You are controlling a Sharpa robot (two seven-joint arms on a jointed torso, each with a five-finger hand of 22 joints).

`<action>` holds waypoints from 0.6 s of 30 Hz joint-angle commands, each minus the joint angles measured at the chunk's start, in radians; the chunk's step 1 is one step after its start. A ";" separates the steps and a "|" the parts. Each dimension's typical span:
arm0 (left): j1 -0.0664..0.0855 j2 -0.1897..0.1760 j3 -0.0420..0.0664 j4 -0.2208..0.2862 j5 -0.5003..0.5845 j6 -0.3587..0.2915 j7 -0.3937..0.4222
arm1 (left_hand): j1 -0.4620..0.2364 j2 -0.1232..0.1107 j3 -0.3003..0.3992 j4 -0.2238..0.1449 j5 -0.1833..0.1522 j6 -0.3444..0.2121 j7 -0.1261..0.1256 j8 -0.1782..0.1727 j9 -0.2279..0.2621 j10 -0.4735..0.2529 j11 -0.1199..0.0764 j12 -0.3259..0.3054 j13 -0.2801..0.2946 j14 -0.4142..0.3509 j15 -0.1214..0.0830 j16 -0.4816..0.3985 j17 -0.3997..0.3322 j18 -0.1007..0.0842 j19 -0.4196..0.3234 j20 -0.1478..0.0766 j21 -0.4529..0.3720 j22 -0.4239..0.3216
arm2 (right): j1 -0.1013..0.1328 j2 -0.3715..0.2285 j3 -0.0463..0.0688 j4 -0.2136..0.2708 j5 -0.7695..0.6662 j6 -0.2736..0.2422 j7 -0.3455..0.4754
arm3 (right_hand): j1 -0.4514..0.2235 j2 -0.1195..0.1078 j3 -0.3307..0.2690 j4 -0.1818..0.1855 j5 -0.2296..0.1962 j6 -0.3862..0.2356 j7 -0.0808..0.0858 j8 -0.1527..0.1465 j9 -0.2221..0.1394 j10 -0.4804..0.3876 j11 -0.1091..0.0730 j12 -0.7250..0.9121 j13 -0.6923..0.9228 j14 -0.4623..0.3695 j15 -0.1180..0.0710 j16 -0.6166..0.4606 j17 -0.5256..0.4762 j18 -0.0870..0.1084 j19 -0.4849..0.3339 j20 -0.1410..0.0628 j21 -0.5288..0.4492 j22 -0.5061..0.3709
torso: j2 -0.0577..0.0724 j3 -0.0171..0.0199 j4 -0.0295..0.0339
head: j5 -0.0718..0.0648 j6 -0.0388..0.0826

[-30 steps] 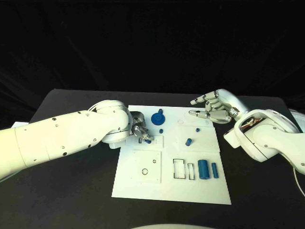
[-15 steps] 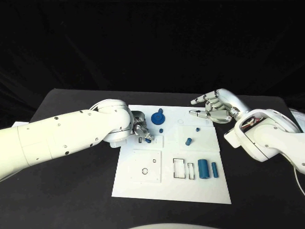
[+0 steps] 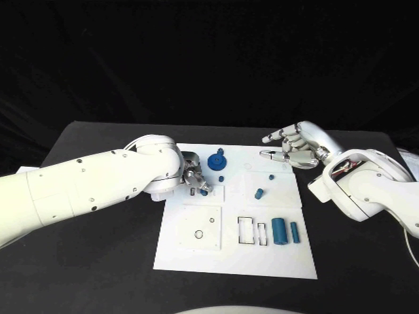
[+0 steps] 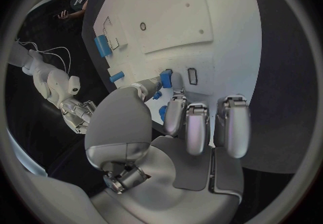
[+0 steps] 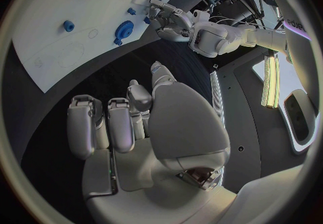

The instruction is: Assemble the parts on the task board

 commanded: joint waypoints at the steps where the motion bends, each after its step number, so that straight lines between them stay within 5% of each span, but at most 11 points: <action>1: -0.007 0.006 -0.005 0.001 0.005 0.047 -0.057 | -0.015 -0.002 -0.009 0.000 0.004 0.023 -0.017 -0.007 -0.003 0.010 -0.001 0.004 0.006 0.105 -0.010 0.003 0.263 -0.011 0.056 -0.009 0.005 0.187 | 0.000 0.000 0.000 0.002 -0.011 0.011 -0.001 | 0.004 0.001 -0.006 -0.001 0.005 0.007 0.002 0.001 0.001 -0.007 0.001 -0.004 -0.001 0.049 -0.008 -0.007 -0.001 0.010 -0.006 -0.003 -0.007 0.036 | 0.000 -0.0003 0.0005 | -0.001 0.000; 10: -0.007 0.008 -0.005 -0.005 0.001 0.046 -0.057 | -0.053 -0.003 -0.032 0.019 0.001 0.036 -0.018 -0.012 -0.014 0.014 -0.002 0.008 0.012 0.105 -0.010 0.003 0.263 -0.012 0.059 -0.009 0.007 0.192 | 0.000 -0.001 0.000 0.002 -0.011 0.010 -0.001 | 0.001 0.001 -0.009 0.001 0.007 0.008 0.002 0.001 0.001 -0.008 0.001 -0.006 -0.003 0.048 -0.008 -0.008 -0.003 0.011 -0.007 -0.003 -0.008 0.034 | 0.000 -0.0004 0.0007 | -0.001 0.001; 18: -0.007 0.007 -0.004 -0.008 -0.010 0.044 -0.059 | -0.121 -0.023 -0.142 0.069 -0.010 0.056 -0.019 -0.012 -0.028 0.021 -0.003 0.016 0.023 0.105 -0.010 0.003 0.263 -0.014 0.063 -0.009 0.010 0.198 | 0.000 -0.002 0.000 0.002 -0.011 0.012 0.001 | -0.008 -0.003 -0.018 0.006 0.008 0.008 0.001 0.000 0.001 -0.009 0.001 -0.009 -0.007 0.047 -0.008 -0.013 -0.009 0.012 -0.011 -0.003 -0.012 0.028 | 0.000 -0.0007 0.0008 | -0.001 0.002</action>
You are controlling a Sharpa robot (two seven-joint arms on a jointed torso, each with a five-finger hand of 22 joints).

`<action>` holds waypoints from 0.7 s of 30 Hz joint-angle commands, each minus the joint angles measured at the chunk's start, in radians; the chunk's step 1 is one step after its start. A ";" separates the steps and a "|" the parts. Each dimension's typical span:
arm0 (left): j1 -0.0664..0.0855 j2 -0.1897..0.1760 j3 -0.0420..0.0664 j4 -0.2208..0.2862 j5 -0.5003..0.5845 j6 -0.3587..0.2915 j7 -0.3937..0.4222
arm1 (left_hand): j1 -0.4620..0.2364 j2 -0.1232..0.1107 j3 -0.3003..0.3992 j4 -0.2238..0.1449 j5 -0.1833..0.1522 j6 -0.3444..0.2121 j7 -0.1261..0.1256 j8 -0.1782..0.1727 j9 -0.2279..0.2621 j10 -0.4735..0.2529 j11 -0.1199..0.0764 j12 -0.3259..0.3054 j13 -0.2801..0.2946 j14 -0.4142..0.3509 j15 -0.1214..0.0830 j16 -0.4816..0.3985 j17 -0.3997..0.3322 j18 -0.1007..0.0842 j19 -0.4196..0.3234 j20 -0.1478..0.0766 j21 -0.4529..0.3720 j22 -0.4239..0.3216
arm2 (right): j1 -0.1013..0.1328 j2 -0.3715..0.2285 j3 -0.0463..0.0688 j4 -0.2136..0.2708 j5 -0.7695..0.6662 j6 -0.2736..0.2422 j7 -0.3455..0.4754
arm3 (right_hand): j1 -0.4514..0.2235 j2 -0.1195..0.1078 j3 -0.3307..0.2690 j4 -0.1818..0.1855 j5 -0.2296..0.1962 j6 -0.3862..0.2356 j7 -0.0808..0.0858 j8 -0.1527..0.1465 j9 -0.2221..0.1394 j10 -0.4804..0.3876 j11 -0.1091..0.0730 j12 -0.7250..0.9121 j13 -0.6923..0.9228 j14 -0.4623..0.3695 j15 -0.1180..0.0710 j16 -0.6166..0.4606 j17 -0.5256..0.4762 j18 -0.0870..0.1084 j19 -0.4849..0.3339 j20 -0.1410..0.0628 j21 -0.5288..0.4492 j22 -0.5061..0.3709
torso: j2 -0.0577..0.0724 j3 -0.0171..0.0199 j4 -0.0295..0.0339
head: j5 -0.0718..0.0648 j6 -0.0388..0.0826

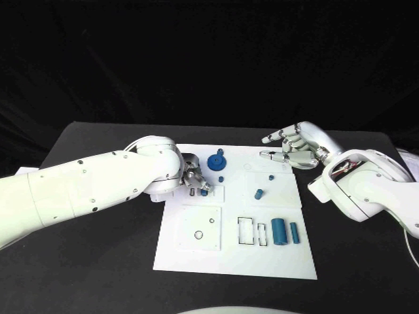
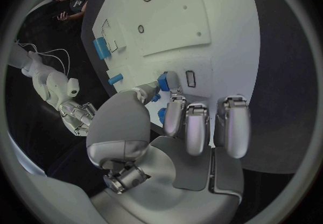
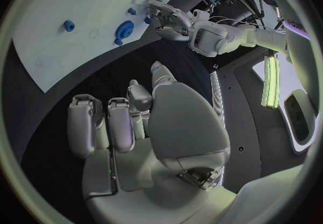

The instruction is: Assemble the parts on the task board

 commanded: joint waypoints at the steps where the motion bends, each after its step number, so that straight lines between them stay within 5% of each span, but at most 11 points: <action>1: -0.005 0.001 -0.003 0.001 -0.006 0.027 -0.057 | -0.016 0.003 -0.044 0.014 -0.002 0.011 -0.002 0.000 -0.004 0.008 -0.003 0.008 0.025 0.102 -0.007 0.003 0.263 -0.014 0.063 -0.009 0.006 0.199 | 0.000 0.000 0.000 0.002 -0.010 0.012 0.002 | -0.011 -0.004 -0.010 0.002 0.004 0.008 0.001 0.000 0.001 -0.009 0.001 -0.005 -0.002 0.047 -0.008 -0.004 -0.001 0.012 -0.007 0.000 -0.004 0.029 | 0.000 -0.0003 0.0004 | 0.001 0.000; 17: -0.005 -0.026 0.004 0.034 -0.016 -0.005 -0.056 | -0.010 0.023 -0.201 0.046 -0.002 0.019 -0.006 0.002 -0.019 0.014 -0.006 0.013 0.035 0.102 -0.010 0.003 0.263 -0.015 0.067 -0.012 0.008 0.205 | 0.000 -0.001 0.000 0.000 -0.010 0.013 0.002 | -0.018 -0.005 -0.018 0.006 0.004 0.008 0.001 0.000 0.001 -0.009 0.001 -0.006 -0.003 0.047 -0.008 -0.007 -0.004 0.013 -0.009 0.000 -0.006 0.026 | 0.000 -0.0010 0.0004 | 0.003 0.005; 21: -0.004 -0.043 0.020 0.058 -0.017 -0.030 -0.055 | -0.017 0.027 -0.241 0.047 -0.003 0.018 -0.006 0.003 -0.021 0.012 -0.007 0.009 0.031 0.102 -0.011 0.003 0.263 -0.014 0.065 -0.013 0.006 0.203 | -0.001 -0.001 0.000 -0.003 -0.010 0.014 0.003 | -0.018 -0.005 -0.018 0.006 0.004 0.008 0.001 0.000 0.001 -0.009 0.001 -0.006 -0.003 0.047 -0.008 -0.007 -0.004 0.013 -0.009 0.000 -0.006 0.026 | 0.000 -0.0014 0.0000 | 0.002 0.007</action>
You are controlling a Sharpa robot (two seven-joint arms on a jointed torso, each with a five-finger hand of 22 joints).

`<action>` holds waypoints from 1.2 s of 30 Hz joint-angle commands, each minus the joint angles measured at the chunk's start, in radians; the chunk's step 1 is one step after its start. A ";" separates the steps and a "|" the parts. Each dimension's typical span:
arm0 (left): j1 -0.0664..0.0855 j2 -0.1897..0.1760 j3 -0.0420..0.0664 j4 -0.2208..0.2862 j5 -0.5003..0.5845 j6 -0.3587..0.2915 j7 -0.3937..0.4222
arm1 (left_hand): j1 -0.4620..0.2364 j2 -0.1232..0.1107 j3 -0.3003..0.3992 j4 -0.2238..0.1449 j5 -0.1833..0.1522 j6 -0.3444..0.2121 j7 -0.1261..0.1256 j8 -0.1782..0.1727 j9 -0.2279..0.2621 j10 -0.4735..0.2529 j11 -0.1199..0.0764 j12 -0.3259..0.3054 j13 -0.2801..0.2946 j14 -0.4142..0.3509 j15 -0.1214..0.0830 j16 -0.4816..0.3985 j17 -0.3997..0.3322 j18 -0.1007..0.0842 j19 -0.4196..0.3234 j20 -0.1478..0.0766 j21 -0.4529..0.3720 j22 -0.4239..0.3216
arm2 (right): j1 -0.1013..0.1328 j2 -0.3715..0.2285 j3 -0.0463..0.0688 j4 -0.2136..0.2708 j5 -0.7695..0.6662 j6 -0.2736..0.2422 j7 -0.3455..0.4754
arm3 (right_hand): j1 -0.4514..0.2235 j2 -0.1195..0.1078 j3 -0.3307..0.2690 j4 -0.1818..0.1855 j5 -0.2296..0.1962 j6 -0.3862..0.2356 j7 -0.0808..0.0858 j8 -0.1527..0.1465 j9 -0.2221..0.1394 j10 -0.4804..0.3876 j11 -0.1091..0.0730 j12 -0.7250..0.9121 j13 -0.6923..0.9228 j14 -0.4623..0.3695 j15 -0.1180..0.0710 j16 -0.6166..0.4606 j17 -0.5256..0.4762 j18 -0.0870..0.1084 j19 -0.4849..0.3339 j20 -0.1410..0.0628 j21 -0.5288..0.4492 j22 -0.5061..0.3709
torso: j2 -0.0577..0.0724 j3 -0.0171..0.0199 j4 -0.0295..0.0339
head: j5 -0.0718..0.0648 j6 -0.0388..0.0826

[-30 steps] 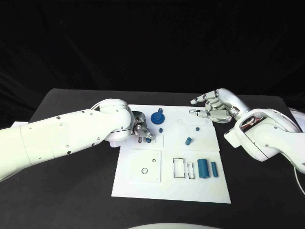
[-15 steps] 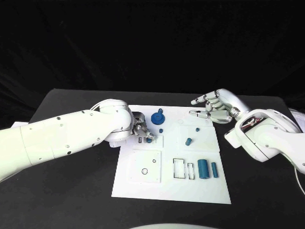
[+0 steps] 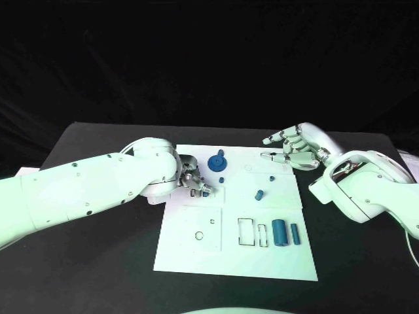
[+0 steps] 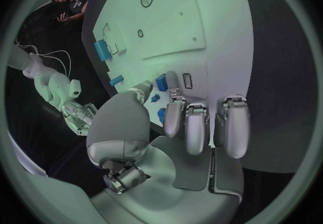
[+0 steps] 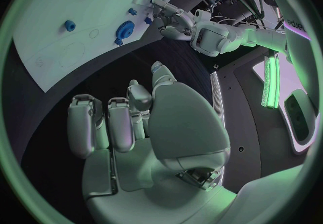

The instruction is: Assemble the parts on the task board

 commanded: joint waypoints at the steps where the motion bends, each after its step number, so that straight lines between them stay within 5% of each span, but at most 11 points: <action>1: 0.002 -0.013 0.016 0.023 -0.005 -0.035 -0.054 | -0.008 0.009 -0.031 0.000 -0.003 0.001 0.002 0.003 -0.002 0.005 -0.003 -0.011 0.023 0.105 -0.007 0.003 0.263 -0.013 0.063 -0.006 -0.001 0.199 | -0.001 0.001 0.000 -0.003 -0.009 0.012 0.003 | -0.012 0.000 -0.007 0.000 0.004 0.008 0.001 0.000 0.001 -0.009 0.001 -0.006 -0.002 0.047 -0.008 -0.007 -0.001 0.013 -0.009 0.000 -0.007 0.026 | 0.000 -0.0007 -0.0003 | -0.001 0.004; 5: 0.011 -0.030 0.038 0.035 0.022 -0.053 -0.052 | -0.003 0.011 -0.074 0.000 -0.002 -0.014 0.006 -0.001 -0.006 -0.012 0.000 -0.039 -0.005 0.105 -0.006 0.003 0.263 -0.009 0.053 -0.006 -0.012 0.185 | -0.001 0.001 0.000 -0.006 -0.009 0.012 0.002 | -0.012 0.000 -0.007 0.000 0.004 0.008 0.001 0.000 0.001 -0.009 0.001 -0.006 -0.002 0.047 -0.008 -0.007 -0.001 0.013 -0.009 0.000 -0.007 0.026 | -0.001 0.0003 -0.0004 | -0.001 0.005; 9: 0.050 -0.046 0.053 0.023 0.076 -0.037 -0.052 | 0.017 0.016 -0.125 0.000 -0.001 -0.050 0.020 -0.024 -0.020 -0.043 0.011 -0.088 -0.054 0.105 0.000 0.003 0.263 -0.001 0.033 -0.003 -0.035 0.156 | -0.001 0.003 0.000 -0.012 -0.008 0.012 0.002 | -0.012 0.000 -0.007 0.000 0.004 0.008 0.001 0.000 0.001 -0.009 0.001 -0.006 -0.002 0.047 -0.008 -0.007 -0.001 0.013 -0.009 0.000 -0.007 0.026 | 0.000 0.0013 -0.0005 | -0.001 0.010; 14: 0.105 -0.032 0.059 -0.057 0.101 0.031 -0.050 | 0.099 0.037 -0.174 -0.002 0.006 -0.089 0.044 -0.073 -0.062 -0.092 0.031 -0.163 -0.128 0.105 0.016 0.003 0.263 0.006 0.016 0.012 -0.057 0.132 | -0.001 0.007 -0.001 -0.017 -0.007 0.013 0.001 | -0.014 0.000 -0.009 0.002 0.005 0.008 0.001 0.000 0.001 -0.009 0.001 -0.005 -0.001 0.047 -0.008 -0.007 -0.001 0.013 -0.009 0.000 -0.007 0.026 | 0.001 0.0013 0.0009 | 0.000 0.013; 17: 0.117 -0.012 0.054 -0.103 0.091 0.071 -0.050 | 0.122 0.046 -0.189 -0.001 0.008 -0.090 0.050 -0.089 -0.078 -0.103 0.037 -0.181 -0.147 0.105 0.022 0.003 0.263 0.008 0.011 0.018 -0.064 0.125 | -0.001 0.009 -0.001 -0.018 -0.007 0.013 0.001 | -0.014 0.001 -0.010 0.002 0.005 0.008 0.001 0.000 0.001 -0.008 0.001 -0.005 -0.001 0.047 -0.008 -0.007 -0.001 0.013 -0.008 0.000 -0.007 0.026 | 0.002 0.0002 0.0005 | 0.000 0.014; 23: 0.126 0.041 0.037 -0.194 0.064 0.123 -0.050 | 0.143 0.063 -0.201 -0.001 0.009 -0.084 0.053 -0.098 -0.092 -0.106 0.040 -0.186 -0.153 0.105 0.025 0.003 0.263 0.007 0.013 0.022 -0.063 0.129 | -0.001 0.013 -0.001 -0.019 -0.007 0.014 0.002 | -0.013 0.002 -0.010 0.002 0.007 0.008 0.001 -0.001 0.000 -0.008 0.001 -0.005 -0.002 0.047 -0.008 -0.007 -0.001 0.013 -0.009 0.000 -0.007 0.025 | 0.003 -0.0028 -0.0016 | 0.003 0.014; 36: 0.124 0.110 0.015 -0.308 0.036 0.196 -0.045 | 0.162 0.079 -0.210 -0.002 0.010 -0.069 0.049 -0.095 -0.097 -0.100 0.038 -0.176 -0.146 0.105 0.024 0.003 0.263 0.005 0.020 0.023 -0.056 0.138 | -0.002 0.018 -0.001 -0.020 -0.007 0.016 0.003 | -0.012 0.004 -0.010 0.001 0.010 0.008 0.001 -0.001 0.000 -0.008 0.000 -0.004 -0.001 0.047 -0.008 -0.007 0.000 0.013 -0.008 0.000 -0.007 0.026 | 0.001 -0.0007 0.0004 | 0.005 0.011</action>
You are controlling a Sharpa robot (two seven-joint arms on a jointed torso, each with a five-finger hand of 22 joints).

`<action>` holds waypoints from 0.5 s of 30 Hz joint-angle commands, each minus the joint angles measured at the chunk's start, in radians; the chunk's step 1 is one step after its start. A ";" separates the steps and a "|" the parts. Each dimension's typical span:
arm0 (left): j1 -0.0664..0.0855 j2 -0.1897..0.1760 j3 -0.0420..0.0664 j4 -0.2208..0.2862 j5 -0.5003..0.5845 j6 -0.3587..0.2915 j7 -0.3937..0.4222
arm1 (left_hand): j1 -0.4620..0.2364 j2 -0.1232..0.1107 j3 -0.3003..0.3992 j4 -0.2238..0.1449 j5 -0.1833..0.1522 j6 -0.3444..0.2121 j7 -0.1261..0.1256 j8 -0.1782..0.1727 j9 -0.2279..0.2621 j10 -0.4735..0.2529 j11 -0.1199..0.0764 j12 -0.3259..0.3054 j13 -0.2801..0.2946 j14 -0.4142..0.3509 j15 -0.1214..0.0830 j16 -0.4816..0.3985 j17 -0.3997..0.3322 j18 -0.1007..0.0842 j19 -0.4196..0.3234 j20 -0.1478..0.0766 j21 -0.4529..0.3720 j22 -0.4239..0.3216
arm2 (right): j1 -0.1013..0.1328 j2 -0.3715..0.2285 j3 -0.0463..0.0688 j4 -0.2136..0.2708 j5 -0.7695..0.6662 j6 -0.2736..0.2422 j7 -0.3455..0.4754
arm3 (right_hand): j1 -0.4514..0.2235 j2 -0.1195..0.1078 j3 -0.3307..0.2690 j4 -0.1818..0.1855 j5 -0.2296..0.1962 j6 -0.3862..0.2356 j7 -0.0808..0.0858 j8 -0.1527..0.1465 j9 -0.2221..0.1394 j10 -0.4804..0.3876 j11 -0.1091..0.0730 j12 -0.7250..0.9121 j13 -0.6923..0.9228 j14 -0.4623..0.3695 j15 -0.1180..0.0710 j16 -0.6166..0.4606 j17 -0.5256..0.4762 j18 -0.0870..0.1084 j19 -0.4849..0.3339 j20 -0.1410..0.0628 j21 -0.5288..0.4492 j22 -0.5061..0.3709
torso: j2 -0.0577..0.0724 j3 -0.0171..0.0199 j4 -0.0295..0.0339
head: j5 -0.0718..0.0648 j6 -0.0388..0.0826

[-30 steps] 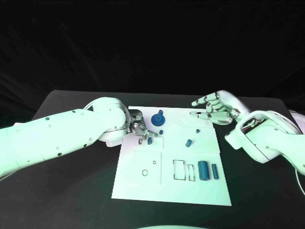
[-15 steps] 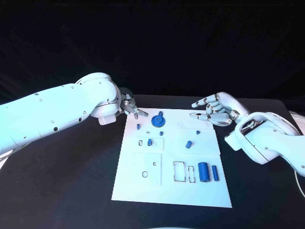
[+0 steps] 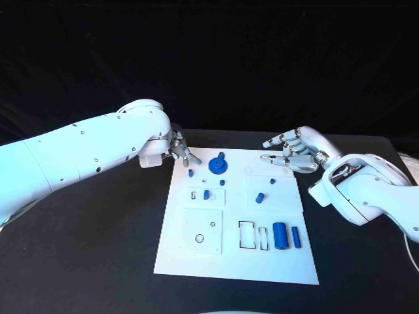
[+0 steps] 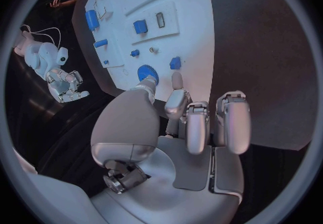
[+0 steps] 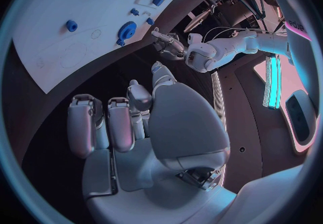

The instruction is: Assemble the parts on the task board

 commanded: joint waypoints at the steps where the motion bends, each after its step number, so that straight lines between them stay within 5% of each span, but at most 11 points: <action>1: -0.002 0.012 -0.003 -0.015 -0.015 0.064 -0.044 | 0.009 0.002 -0.005 0.001 0.006 0.006 -0.001 -0.003 -0.002 0.002 -0.003 0.004 0.001 0.105 0.006 0.003 0.263 0.005 0.022 0.006 0.003 0.138 | -0.001 0.002 0.000 0.000 -0.008 0.012 0.003 | -0.008 0.000 -0.003 0.000 0.006 0.008 0.001 -0.001 0.000 -0.008 0.000 -0.004 -0.001 0.047 -0.008 -0.004 0.000 0.013 -0.008 0.000 -0.003 0.026 | -0.001 0.0004 0.0007 | 0.001 -0.001; 15: -0.009 0.035 -0.009 -0.060 -0.022 0.074 -0.041 | 0.044 0.025 -0.007 -0.003 0.009 0.016 -0.004 0.000 -0.006 0.007 -0.006 0.010 0.004 0.105 0.003 0.003 0.263 0.004 0.026 0.004 0.007 0.144 | -0.001 0.005 0.000 -0.001 -0.008 0.013 0.004 | -0.006 0.001 -0.003 0.000 0.008 0.008 0.001 -0.001 0.000 -0.008 0.000 -0.004 -0.001 0.047 -0.009 -0.004 -0.001 0.013 -0.008 0.000 -0.004 0.026 | -0.001 0.0012 0.0010 | 0.005 -0.003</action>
